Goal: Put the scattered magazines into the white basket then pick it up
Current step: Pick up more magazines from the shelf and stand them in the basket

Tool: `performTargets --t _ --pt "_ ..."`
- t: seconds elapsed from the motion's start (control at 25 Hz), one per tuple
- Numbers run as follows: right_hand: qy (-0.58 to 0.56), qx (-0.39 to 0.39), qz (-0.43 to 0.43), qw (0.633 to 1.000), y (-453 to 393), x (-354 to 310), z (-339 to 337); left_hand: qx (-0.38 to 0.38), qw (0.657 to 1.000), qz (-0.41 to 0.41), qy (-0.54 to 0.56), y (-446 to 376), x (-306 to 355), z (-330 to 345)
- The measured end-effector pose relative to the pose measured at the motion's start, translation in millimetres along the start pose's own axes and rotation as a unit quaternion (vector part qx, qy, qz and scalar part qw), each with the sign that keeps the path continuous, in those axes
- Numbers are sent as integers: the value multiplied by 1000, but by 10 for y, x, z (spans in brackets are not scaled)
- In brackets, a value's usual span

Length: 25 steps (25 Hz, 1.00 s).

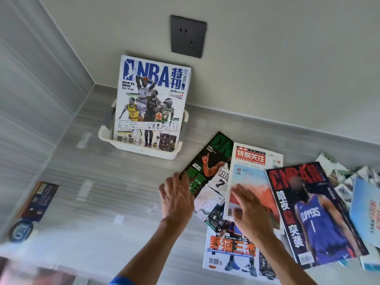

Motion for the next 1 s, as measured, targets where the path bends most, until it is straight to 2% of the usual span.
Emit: performTargets --t 0.08,0.16,0.24,0.44,0.56,0.84,1.0 --pt "-23 -8 -17 1000 -14 81 -93 -48 992 113 30 264 363 164" --pt "-10 -33 -32 999 -22 130 -112 -138 978 151 42 580 667 405" --pt "2 -66 -21 998 -81 193 -112 -164 976 145 11 700 767 572" --pt "10 -115 -31 993 -275 330 -296 -141 977 157 -41 653 720 496" --pt "-10 -120 -28 992 -220 291 -338 -156 978 105 -92 612 748 465" --pt "-133 -102 23 986 -168 380 -320 -113 974 122 -154 563 367 90" --pt "-316 -77 128 937 -117 529 -370 53 978 165 -120 642 242 -545"
Point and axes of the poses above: each hand's wrist, its own y-axis away from the middle knuckle, its own z-axis out of the palm, x = y × z, the point moved 5 cm from there along -y, towards the middle knuckle, and after that the axes turned 7 degrees about x, right-handed, at the moved point
